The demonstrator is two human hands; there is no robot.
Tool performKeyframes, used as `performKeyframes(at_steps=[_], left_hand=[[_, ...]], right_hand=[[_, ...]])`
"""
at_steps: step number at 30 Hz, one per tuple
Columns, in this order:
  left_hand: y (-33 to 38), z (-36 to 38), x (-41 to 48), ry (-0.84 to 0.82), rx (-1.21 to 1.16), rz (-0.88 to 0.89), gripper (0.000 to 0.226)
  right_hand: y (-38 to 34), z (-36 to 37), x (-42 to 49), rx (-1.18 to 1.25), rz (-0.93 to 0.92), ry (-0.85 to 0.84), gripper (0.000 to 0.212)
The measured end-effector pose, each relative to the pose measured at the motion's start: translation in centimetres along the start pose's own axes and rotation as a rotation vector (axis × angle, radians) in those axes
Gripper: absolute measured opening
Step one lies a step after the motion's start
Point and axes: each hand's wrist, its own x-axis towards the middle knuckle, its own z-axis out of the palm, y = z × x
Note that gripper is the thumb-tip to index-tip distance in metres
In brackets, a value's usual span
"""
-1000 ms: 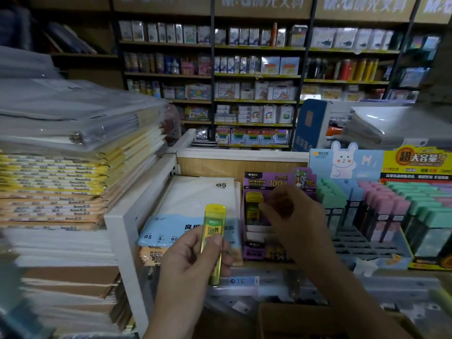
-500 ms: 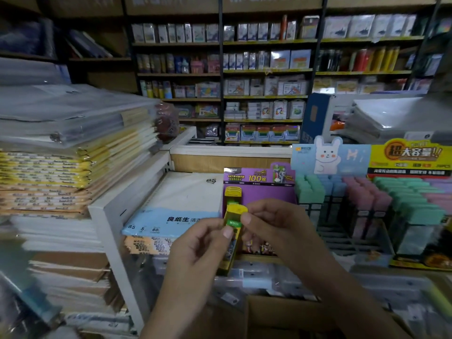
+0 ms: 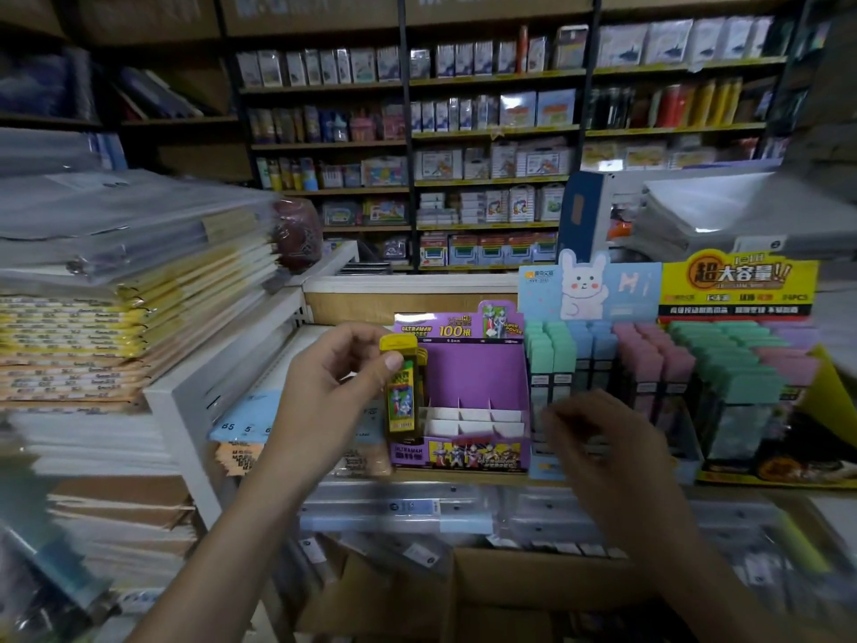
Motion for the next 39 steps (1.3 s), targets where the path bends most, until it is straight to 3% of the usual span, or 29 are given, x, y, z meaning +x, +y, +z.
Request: performKeyframes(at_steps=[6, 14, 26, 39], left_hand=[[-1.4, 0.0, 2.0, 0.056, 0.004, 0.021, 0.02], [-3.0, 0.3, 3.4, 0.063, 0.06, 0.012, 0.021], [-3.8, 1.1, 2.9, 0.065, 0.326, 0.009, 0.03], [-3.8, 1.3, 2.1, 0.07, 0.331, -0.093, 0.027]], right_hand=[[3.7, -0.6, -1.6, -0.367, -0.095, -0.005, 0.012], [4.0, -0.5, -1.7, -0.347, -0.081, 0.027, 0.011], [3.9, -0.2, -1.7, -0.378, -0.082, 0.036, 0.012], [4.2, -0.1, -1.7, -0.374, -0.102, 0.039, 0.014]])
